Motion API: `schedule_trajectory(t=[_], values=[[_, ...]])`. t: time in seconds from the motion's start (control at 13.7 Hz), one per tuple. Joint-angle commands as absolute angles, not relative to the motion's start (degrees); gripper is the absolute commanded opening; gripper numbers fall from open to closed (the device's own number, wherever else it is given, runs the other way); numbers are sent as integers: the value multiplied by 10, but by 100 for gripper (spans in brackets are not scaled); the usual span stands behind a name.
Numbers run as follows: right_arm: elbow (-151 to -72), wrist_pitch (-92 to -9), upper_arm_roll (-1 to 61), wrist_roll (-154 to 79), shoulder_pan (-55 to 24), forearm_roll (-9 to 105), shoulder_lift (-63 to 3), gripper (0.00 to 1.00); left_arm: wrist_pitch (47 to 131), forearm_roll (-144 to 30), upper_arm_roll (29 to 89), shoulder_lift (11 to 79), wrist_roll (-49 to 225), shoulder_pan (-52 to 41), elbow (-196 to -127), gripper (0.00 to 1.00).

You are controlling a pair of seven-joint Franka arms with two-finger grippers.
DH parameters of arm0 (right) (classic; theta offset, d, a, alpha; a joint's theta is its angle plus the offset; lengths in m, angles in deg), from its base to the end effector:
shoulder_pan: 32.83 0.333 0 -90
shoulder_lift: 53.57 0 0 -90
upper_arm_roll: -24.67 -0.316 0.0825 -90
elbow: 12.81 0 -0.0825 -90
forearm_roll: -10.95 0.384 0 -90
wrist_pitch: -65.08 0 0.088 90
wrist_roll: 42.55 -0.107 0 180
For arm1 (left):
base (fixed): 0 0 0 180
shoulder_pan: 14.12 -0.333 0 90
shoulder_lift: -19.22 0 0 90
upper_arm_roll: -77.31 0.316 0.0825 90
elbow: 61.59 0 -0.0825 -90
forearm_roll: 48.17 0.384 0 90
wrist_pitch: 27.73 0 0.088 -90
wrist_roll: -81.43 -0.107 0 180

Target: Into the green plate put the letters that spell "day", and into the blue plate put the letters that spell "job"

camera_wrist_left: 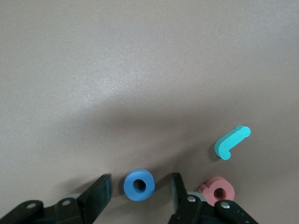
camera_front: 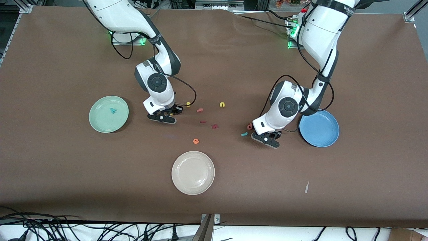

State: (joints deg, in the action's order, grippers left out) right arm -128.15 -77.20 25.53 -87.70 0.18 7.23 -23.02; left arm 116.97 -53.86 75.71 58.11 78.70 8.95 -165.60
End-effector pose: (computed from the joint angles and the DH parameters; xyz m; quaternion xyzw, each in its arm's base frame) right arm 0.5048 0.3177 0.1792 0.9955 -0.0860 -0.0103 0.0376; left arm 0.5928 -0.2700 0.1666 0.9801 -0.1944 0.0080 0.0403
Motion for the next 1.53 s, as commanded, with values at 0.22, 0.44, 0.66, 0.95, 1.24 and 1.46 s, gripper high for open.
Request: schedule_trajectory(t=[0.22, 0.44, 0.66, 0.95, 1.24, 1.46], values=[[-1297, -685, 313, -781, 0, 63, -327, 13, 1165, -546, 760, 574, 749, 89, -1680, 5], [-1360, -682, 371, -674, 0, 65, -366, 13, 1164, -546, 760, 559, 733, 77, -1681, 5], [-1452, -739, 454, -528, 0, 75, -405, 12, 1069, -545, 759, 500, 732, 40, -1683, 5], [-1481, -804, 467, -507, -5, 78, -377, 74, 990, -537, 752, 441, 649, -40, -1699, 5], [-1463, -743, 459, -513, -3, 79, -420, 100, 990, -500, 753, 438, 599, -91, -1727, 8], [-1460, -708, 389, -615, -3, 123, -434, 100, 990, -473, 753, 436, 600, -99, -1733, 30]])
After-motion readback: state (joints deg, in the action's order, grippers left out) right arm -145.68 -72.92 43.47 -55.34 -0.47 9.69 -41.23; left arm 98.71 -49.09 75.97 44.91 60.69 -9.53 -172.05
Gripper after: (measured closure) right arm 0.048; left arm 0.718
